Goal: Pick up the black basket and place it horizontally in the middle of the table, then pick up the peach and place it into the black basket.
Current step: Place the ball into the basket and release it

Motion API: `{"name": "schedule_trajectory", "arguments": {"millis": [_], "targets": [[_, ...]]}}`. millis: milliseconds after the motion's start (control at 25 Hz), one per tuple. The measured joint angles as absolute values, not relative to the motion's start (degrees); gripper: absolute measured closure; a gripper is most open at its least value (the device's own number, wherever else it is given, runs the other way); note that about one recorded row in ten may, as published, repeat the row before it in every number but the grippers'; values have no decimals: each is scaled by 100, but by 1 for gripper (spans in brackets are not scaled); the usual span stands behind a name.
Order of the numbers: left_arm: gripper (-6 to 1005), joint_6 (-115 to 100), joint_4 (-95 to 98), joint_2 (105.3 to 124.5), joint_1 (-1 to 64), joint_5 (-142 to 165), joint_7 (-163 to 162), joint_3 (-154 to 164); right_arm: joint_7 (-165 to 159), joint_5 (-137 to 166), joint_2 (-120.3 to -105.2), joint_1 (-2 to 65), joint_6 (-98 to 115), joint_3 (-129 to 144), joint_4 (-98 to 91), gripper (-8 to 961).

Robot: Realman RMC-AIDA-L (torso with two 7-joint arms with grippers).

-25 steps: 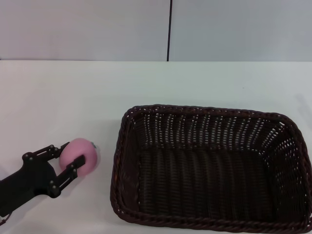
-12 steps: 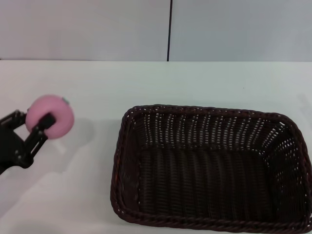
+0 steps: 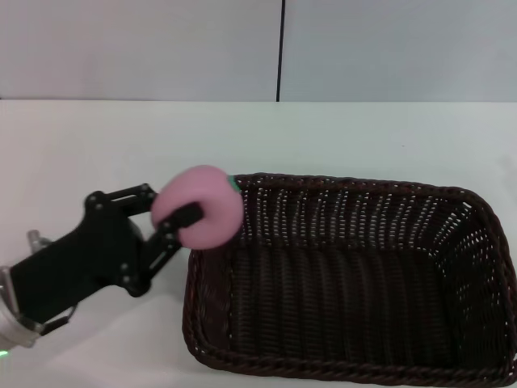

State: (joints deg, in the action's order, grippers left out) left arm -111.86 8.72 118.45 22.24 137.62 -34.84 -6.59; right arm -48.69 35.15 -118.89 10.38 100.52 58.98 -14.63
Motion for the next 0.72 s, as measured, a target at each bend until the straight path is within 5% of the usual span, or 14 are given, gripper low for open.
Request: {"name": "schedule_trajectory", "arguments": {"millis": [480,560,720], "targets": [[769,-10378,49,11856,2503,13775,-3205,21,-4869,3515,-11884,1038,10015,5848,-1458,300],[589,-10300,12,11857,2594,13776,-3228,217,-4869,3516,-11883,1033,10017,5814,-1456,301],[391,-10289,4,11857,2626,13778,-3245,271,-4869,3518,-11882,1013,10038,5722,-1439,301]]}}
